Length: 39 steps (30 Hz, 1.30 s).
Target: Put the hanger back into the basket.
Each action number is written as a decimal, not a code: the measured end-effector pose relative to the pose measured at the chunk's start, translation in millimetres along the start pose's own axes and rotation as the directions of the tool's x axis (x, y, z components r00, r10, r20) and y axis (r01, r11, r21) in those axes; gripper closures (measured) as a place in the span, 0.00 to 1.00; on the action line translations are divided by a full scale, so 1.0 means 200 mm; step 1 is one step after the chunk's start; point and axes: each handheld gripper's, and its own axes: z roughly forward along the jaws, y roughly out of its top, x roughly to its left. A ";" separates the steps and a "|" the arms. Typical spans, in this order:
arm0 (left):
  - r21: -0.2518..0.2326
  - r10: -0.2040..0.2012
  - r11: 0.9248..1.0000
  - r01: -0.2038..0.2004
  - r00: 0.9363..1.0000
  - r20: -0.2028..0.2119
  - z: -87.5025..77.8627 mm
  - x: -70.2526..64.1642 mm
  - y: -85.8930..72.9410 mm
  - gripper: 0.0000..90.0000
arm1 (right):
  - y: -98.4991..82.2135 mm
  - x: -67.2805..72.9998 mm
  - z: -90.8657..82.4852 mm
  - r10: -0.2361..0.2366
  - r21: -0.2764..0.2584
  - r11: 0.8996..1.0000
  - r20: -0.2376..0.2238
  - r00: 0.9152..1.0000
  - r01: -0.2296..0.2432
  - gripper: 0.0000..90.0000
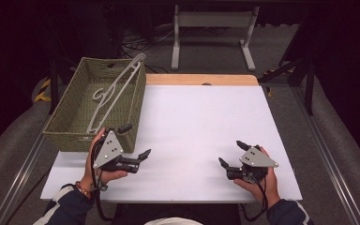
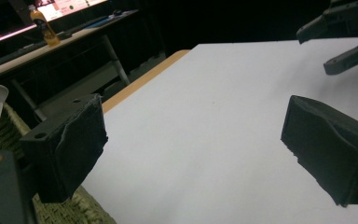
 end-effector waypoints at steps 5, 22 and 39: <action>0.012 -0.017 1.000 0.017 1.000 0.013 0.01 -0.03 -0.04 0.08 | 0.00 0.00 0.00 -0.001 -0.008 1.000 0.000 1.000 0.001 0.18; 0.094 -0.013 0.995 0.012 1.000 0.013 0.00 -0.06 -0.22 0.09 | 0.01 0.01 -0.02 -0.006 -0.021 1.000 0.003 1.000 0.006 0.18; 0.150 -0.092 0.984 0.097 0.995 -0.040 -0.07 -0.01 -0.38 0.08 | 0.01 0.02 -0.02 -0.007 -0.025 1.000 0.002 1.000 0.007 0.17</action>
